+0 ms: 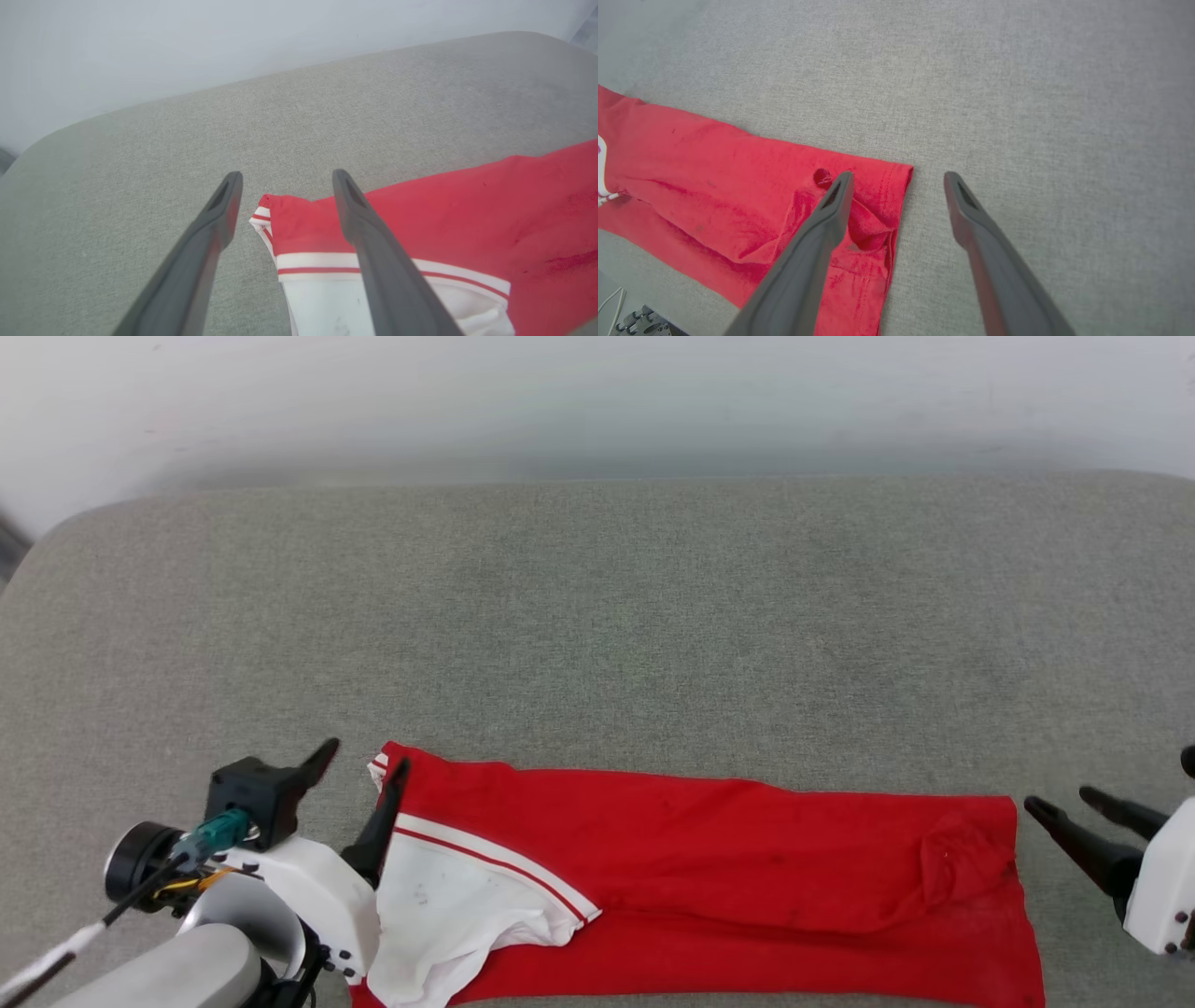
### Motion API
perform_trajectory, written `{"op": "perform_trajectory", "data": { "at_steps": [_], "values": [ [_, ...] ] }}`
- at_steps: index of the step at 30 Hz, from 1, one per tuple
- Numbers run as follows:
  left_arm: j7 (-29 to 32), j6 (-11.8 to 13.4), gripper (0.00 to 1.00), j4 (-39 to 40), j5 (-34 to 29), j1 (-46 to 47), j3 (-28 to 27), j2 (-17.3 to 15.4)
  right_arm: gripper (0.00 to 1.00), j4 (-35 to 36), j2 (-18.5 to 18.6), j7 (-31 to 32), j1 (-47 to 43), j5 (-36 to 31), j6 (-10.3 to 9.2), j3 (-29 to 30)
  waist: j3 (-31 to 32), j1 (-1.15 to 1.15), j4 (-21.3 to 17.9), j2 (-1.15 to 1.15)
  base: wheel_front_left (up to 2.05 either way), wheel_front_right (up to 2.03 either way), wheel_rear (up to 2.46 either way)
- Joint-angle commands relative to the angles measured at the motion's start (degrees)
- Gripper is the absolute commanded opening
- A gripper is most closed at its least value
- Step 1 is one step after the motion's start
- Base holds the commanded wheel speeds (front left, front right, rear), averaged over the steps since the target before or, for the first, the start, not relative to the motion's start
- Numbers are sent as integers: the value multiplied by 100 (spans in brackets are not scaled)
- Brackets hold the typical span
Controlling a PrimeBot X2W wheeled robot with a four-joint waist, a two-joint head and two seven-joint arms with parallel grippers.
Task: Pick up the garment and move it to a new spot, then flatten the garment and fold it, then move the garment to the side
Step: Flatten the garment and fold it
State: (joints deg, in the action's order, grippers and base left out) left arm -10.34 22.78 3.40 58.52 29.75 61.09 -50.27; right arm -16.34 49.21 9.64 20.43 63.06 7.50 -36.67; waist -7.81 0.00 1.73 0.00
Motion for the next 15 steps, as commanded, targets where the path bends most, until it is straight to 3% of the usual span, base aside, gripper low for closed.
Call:
{"op": "perform_trajectory", "data": {
  "at_steps": [1,5,9,15],
  "values": [
    [-230,207,100,-61,-84,-160,-130,70,100,-95,-90,44,-178,121,-2,108,-5,0,9,0,0,0,0],
    [-464,647,100,-116,-314,-478,-565,315,100,-246,-273,202,-476,371,-2,287,-24,0,40,0,0,0,0],
    [-492,1015,100,-52,-912,-963,-1403,720,100,-370,-452,327,-694,616,-2,405,-72,0,105,0,0,0,0],
    [-496,992,100,-50,-2041,-1738,-2566,1494,100,-601,-806,545,-897,856,-2,382,-161,0,251,0,0,0,0]
  ]
}}
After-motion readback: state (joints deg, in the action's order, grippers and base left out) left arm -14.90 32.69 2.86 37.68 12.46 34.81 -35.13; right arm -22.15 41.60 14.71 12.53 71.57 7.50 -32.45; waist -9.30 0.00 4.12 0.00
